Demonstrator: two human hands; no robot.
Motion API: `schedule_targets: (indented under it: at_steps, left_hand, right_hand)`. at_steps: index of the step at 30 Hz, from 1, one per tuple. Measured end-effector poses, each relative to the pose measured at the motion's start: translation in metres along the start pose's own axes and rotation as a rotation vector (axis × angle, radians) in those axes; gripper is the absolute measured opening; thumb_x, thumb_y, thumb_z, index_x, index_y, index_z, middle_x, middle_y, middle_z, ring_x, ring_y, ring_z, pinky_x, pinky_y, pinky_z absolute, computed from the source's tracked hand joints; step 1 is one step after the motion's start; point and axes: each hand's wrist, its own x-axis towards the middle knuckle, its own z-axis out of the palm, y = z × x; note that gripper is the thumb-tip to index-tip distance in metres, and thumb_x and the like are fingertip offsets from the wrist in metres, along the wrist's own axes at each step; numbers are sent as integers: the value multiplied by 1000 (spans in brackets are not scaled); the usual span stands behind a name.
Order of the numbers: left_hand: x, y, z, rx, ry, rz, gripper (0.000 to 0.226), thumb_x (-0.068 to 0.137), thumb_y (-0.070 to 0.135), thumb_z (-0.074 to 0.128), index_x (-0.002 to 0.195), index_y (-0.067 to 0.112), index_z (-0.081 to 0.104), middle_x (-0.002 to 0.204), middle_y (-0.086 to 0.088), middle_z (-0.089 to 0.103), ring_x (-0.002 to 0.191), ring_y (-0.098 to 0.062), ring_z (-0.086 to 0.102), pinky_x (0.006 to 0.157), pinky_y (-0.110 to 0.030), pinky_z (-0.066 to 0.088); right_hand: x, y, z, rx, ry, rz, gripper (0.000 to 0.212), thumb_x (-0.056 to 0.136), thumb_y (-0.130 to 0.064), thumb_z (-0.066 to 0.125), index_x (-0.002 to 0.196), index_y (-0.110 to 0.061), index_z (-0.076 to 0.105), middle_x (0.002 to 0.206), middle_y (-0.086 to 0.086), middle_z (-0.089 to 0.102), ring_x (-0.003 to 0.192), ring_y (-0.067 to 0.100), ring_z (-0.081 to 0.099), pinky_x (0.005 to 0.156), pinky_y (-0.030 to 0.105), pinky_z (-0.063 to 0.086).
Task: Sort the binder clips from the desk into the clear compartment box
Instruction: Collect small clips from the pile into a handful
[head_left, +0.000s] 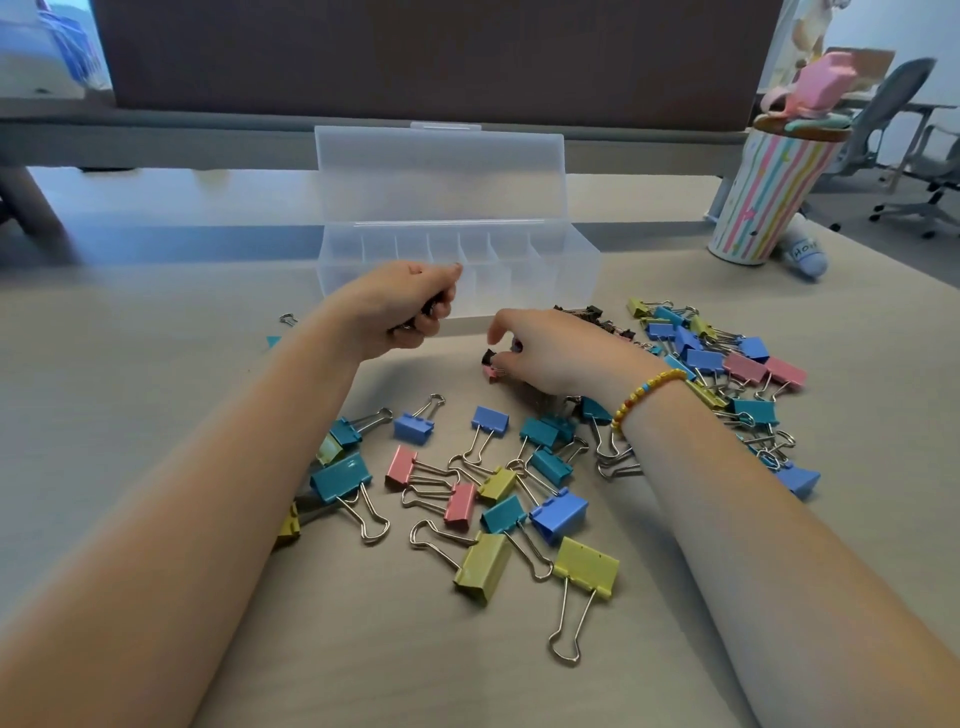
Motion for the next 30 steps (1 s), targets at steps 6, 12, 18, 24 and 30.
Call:
schedule_targets:
  at_steps: [6,12,18,24,30]
  left_hand:
    - [-13,11,11,844,-195,-61,26,99,29,40,89,12,56,57,-1,44,45,-13,36,40,-18,28]
    - [-19,20,19,1067,-224,-64,9,99,24,36,104,19,42,60,-2,47,47,-14,37,44,-20,31]
    - [-11,4,31,1143,-204,50,26,98,27,39,121,15,39,98,-8,65,70,-20,56,64,-30,49]
    - [-13,3,40,1256,-235,131,32,98,29,42,127,16,39,123,-8,57,98,-22,55,83,-30,44]
    - [-11,0,42,1395,-201,122,25,99,27,37,114,8,41,80,-5,49,73,-19,45,66,-28,37]
  right_hand:
    - [1,-4,5,-105,43,27,25,97,-29,42,119,-18,49,120,5,58,105,23,53,80,32,41]
    - [4,-5,6,-179,57,22,21,97,-25,42,114,-16,50,114,7,59,100,24,54,75,32,41]
    - [4,2,2,-208,45,110,23,96,-18,44,117,-12,52,109,8,60,91,23,52,74,32,42]
    - [6,8,3,-167,37,145,22,94,-16,45,114,-10,54,103,9,60,87,25,52,71,30,41]
    - [7,6,6,-144,48,121,21,95,-19,43,114,-13,51,110,9,60,95,25,54,80,36,47]
